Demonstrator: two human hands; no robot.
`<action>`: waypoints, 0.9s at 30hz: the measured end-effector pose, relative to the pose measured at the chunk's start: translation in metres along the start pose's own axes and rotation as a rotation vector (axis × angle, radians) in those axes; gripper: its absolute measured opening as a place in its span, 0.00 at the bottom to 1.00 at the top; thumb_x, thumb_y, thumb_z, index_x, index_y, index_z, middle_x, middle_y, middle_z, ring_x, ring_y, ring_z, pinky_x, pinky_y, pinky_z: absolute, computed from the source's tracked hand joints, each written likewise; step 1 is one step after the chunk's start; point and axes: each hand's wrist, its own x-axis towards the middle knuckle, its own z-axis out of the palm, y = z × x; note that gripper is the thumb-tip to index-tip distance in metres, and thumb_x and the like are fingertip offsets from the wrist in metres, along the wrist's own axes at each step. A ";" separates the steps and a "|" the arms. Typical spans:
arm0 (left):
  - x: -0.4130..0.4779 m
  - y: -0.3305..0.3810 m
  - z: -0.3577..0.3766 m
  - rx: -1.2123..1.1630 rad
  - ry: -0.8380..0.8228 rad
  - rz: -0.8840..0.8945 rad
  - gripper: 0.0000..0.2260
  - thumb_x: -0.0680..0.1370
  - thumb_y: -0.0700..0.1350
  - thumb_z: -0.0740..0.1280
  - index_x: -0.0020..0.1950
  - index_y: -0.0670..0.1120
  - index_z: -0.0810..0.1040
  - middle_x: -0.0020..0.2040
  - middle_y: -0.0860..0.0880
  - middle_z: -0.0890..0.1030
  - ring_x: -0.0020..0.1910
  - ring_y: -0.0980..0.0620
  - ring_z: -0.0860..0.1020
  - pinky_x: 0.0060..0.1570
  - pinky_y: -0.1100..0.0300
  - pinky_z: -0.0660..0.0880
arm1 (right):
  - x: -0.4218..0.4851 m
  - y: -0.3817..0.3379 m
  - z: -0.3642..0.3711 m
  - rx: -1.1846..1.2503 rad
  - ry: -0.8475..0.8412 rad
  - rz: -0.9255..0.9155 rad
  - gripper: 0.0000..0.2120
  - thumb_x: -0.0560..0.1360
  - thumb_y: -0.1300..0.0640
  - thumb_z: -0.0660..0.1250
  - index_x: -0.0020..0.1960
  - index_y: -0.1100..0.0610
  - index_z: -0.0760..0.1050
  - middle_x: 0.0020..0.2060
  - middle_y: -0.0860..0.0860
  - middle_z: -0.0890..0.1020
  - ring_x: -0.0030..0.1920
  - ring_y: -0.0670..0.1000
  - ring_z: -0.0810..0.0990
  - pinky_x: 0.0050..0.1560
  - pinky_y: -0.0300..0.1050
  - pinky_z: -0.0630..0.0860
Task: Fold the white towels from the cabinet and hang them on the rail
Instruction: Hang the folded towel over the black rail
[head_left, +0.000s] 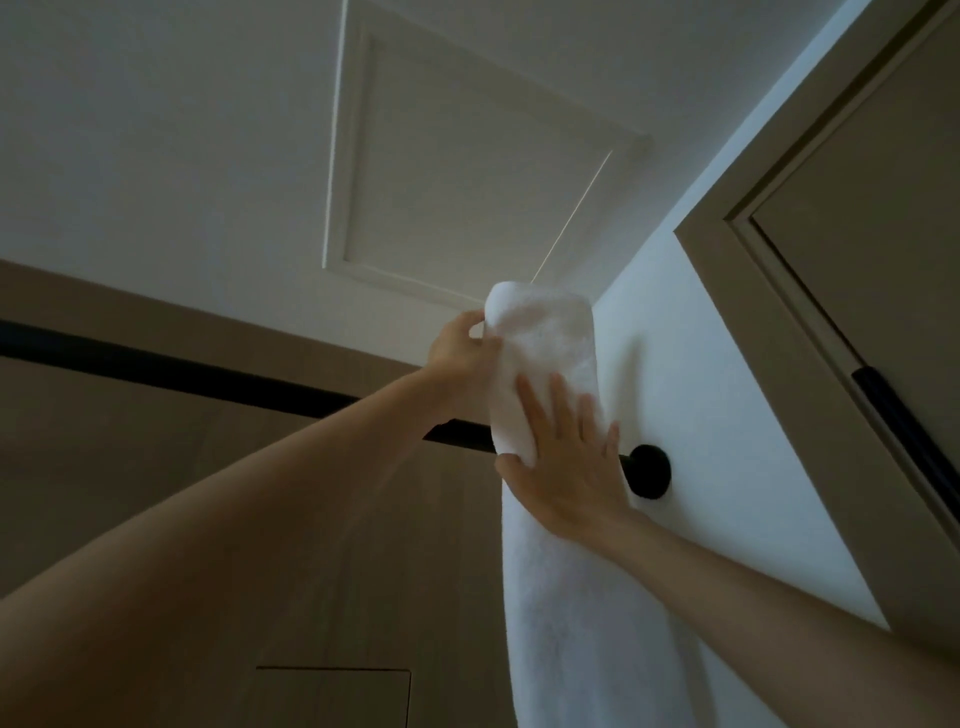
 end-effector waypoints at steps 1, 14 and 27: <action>-0.006 -0.005 -0.002 0.059 0.017 0.047 0.19 0.81 0.42 0.61 0.71 0.49 0.67 0.61 0.47 0.77 0.57 0.47 0.78 0.56 0.53 0.76 | 0.002 0.002 0.004 0.017 -0.005 -0.003 0.35 0.74 0.35 0.44 0.76 0.41 0.32 0.78 0.49 0.38 0.77 0.60 0.38 0.74 0.65 0.41; -0.105 -0.135 -0.022 0.486 0.114 0.400 0.10 0.76 0.53 0.63 0.55 0.52 0.70 0.52 0.58 0.69 0.49 0.58 0.72 0.46 0.65 0.74 | 0.023 0.015 0.009 0.161 0.134 -0.206 0.26 0.71 0.27 0.52 0.64 0.36 0.68 0.51 0.41 0.78 0.53 0.50 0.77 0.57 0.53 0.71; -0.079 -0.121 0.009 0.159 0.052 -0.016 0.15 0.72 0.50 0.74 0.55 0.49 0.76 0.48 0.54 0.81 0.47 0.55 0.80 0.41 0.63 0.75 | 0.012 0.020 0.012 0.231 0.091 -0.205 0.29 0.70 0.28 0.50 0.70 0.31 0.57 0.66 0.39 0.71 0.67 0.48 0.68 0.71 0.58 0.57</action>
